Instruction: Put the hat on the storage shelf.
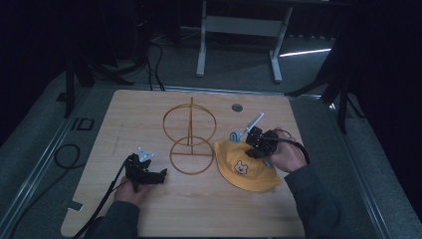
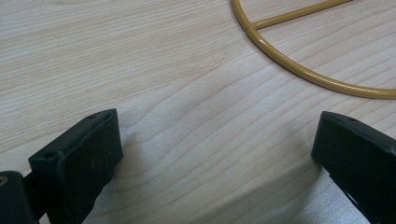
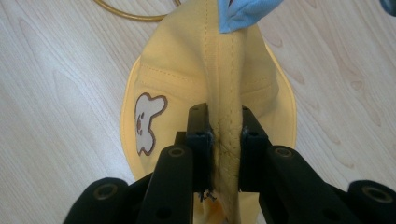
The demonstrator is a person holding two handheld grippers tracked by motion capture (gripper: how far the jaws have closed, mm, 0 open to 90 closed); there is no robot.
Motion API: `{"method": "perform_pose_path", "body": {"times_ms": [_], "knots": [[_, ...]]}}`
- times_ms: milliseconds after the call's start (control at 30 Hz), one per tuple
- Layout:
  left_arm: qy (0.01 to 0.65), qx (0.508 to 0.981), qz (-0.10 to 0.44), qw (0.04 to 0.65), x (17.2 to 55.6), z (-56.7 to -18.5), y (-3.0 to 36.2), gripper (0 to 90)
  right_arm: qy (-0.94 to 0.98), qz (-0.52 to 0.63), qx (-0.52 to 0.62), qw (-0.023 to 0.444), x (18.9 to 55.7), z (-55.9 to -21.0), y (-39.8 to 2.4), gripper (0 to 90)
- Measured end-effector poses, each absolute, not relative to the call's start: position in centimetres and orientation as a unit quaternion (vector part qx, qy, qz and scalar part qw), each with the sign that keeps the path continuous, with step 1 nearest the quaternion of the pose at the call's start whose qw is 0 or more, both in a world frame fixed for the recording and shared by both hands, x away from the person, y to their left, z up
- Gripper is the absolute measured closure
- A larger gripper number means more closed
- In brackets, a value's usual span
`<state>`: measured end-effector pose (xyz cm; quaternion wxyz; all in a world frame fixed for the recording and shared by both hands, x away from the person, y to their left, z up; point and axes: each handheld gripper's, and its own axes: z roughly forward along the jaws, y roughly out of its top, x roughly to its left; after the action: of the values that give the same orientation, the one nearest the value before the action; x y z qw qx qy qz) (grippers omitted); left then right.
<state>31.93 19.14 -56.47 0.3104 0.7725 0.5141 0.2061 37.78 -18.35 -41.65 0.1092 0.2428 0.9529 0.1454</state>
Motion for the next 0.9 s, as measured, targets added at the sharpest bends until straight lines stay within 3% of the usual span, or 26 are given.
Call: {"method": "perform_pose_path", "body": {"times_ms": [900], "knots": [[0.514, 0.773, 0.205, 0.310, 31.9, -56.5, 19.1, 1.9, 0.942, 0.177, 0.245, 0.147, 36.5, -39.3, -20.0, 79.2]]}}
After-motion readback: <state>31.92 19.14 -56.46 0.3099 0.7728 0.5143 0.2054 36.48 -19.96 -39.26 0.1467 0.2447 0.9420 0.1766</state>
